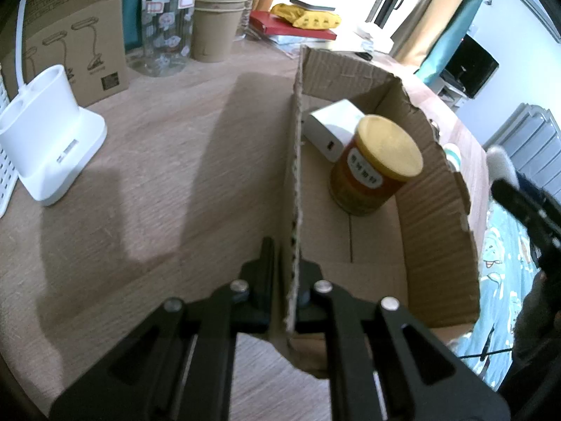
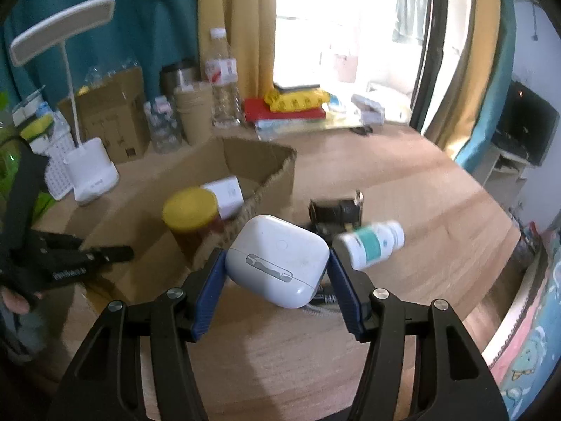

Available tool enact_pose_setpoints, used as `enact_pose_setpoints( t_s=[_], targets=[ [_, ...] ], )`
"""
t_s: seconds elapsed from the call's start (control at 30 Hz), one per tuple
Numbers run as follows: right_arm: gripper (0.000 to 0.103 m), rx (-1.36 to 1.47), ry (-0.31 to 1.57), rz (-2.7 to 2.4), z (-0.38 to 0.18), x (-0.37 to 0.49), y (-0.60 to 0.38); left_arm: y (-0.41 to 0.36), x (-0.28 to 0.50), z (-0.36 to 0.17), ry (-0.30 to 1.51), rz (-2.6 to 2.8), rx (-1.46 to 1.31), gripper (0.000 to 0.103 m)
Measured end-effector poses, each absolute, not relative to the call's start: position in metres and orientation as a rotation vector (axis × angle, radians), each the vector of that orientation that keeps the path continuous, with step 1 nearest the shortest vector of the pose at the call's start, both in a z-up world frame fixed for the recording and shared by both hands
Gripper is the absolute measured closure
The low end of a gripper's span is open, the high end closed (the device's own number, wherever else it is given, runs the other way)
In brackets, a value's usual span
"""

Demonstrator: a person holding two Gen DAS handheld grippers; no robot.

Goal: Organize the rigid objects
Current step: 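Grasp the white earbuds case with the right gripper, then carry the earbuds case into the box and open the right gripper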

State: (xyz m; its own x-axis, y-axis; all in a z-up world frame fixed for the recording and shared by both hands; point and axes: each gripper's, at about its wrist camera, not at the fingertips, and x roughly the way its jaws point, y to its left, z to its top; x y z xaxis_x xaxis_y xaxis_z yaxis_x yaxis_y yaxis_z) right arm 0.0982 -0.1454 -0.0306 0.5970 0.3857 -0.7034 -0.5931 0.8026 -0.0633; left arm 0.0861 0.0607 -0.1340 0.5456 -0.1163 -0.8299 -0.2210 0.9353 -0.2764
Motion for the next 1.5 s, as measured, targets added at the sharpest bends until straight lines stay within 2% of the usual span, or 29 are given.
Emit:
enact_pose_setpoints(
  t_s=[0.57,1.5],
  targets=[
    [0.041,-0.407,0.708,0.762,-0.029,0.069,-0.073,0.061,0.088,-0.132,0.994,0.055,-0.377,0.096],
    [0.041,-0.469,0.807,0.818,-0.058,0.062,-0.058,0.06,0.087,-0.134,0.987,0.046,-0.382,0.096]
  ],
)
